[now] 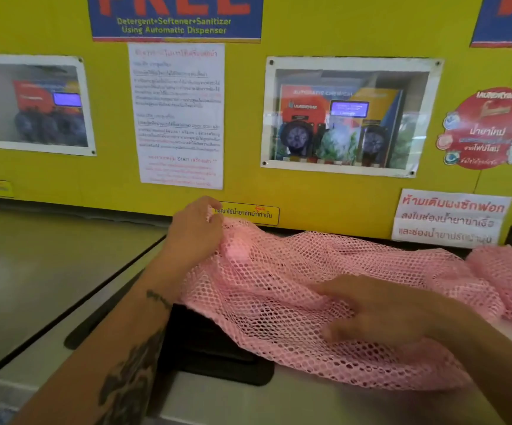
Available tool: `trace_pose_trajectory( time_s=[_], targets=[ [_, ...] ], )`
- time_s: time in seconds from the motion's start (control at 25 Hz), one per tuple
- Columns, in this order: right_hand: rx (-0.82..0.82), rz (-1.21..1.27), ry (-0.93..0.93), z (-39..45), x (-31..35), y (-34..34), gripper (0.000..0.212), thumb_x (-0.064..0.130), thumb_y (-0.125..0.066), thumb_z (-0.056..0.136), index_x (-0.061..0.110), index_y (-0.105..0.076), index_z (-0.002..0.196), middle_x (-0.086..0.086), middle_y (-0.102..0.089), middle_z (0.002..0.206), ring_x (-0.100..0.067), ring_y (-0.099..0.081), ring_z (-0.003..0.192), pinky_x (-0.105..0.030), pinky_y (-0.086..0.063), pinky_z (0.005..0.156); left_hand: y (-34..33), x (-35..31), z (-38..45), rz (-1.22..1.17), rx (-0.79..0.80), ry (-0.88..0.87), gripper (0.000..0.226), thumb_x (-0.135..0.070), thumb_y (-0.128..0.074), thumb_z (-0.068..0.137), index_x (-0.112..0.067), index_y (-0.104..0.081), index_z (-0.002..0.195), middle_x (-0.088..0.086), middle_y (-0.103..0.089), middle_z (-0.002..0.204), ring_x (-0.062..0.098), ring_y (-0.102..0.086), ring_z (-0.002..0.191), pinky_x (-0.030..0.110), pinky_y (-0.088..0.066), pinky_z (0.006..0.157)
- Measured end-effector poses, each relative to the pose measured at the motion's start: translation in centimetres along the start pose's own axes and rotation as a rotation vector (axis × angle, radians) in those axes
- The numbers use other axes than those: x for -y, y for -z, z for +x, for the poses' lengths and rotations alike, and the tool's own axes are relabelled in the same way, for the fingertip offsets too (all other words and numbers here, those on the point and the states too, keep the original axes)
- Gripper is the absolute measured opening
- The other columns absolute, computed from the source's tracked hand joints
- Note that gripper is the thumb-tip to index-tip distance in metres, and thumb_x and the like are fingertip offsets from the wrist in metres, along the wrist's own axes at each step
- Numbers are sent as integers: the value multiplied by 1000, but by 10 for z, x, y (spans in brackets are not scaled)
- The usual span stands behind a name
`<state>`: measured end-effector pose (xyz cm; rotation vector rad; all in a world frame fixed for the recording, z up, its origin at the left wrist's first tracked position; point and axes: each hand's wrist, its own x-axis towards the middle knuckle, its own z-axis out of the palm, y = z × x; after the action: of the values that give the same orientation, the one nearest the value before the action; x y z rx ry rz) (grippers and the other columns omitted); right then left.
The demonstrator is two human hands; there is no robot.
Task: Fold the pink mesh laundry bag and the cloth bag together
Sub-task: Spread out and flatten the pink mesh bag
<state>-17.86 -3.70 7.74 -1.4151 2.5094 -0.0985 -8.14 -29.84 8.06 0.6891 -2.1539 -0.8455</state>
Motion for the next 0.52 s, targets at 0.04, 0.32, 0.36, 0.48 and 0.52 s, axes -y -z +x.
trace_pose_trajectory(
  time_s=[0.04, 0.32, 0.36, 0.48, 0.52],
  targets=[
    [-53, 17, 13, 3, 1, 5, 72, 63, -54, 86, 42, -25, 149, 11, -26, 158, -12, -29, 140, -38, -25, 115, 8, 7, 4, 28, -16, 41, 40, -35, -49, 95, -24, -51, 133, 13, -54, 135, 26, -59, 100, 33, -46, 86],
    [-240, 67, 374, 40, 62, -6, 51, 52, -56, 89, 35, -48, 137, 13, -47, 143, -5, -41, 130, -36, -34, 111, 69, 35, -26, 539, 475, 114, 83, -52, -62, 74, -37, -29, 148, -2, -45, 150, 26, -49, 129, 38, -39, 106],
    [-230, 6, 437, 46, 76, -17, 48, 50, -55, 90, 31, -52, 134, 9, -51, 138, -9, -45, 125, -37, -38, 108, 71, 33, -36, 540, 525, 56, 84, -55, -61, 69, -40, -31, 146, -8, -49, 145, 22, -54, 124, 37, -41, 105],
    [-287, -133, 534, 60, 103, -43, 35, 40, -51, 91, 23, -57, 122, 1, -55, 123, -19, -49, 113, -43, -44, 98, 79, 38, -56, 502, 488, -13, 71, -55, -62, 76, -44, -36, 140, -13, -59, 130, 17, -60, 110, 34, -46, 97],
    [-314, -122, 551, 62, 106, -44, 29, 36, -52, 91, 22, -60, 114, 1, -56, 116, -18, -50, 107, -43, -46, 95, 88, 36, -59, 506, 496, 9, 68, -53, -62, 80, -42, -35, 142, -10, -64, 122, 19, -62, 105, 32, -47, 92]
  ],
)
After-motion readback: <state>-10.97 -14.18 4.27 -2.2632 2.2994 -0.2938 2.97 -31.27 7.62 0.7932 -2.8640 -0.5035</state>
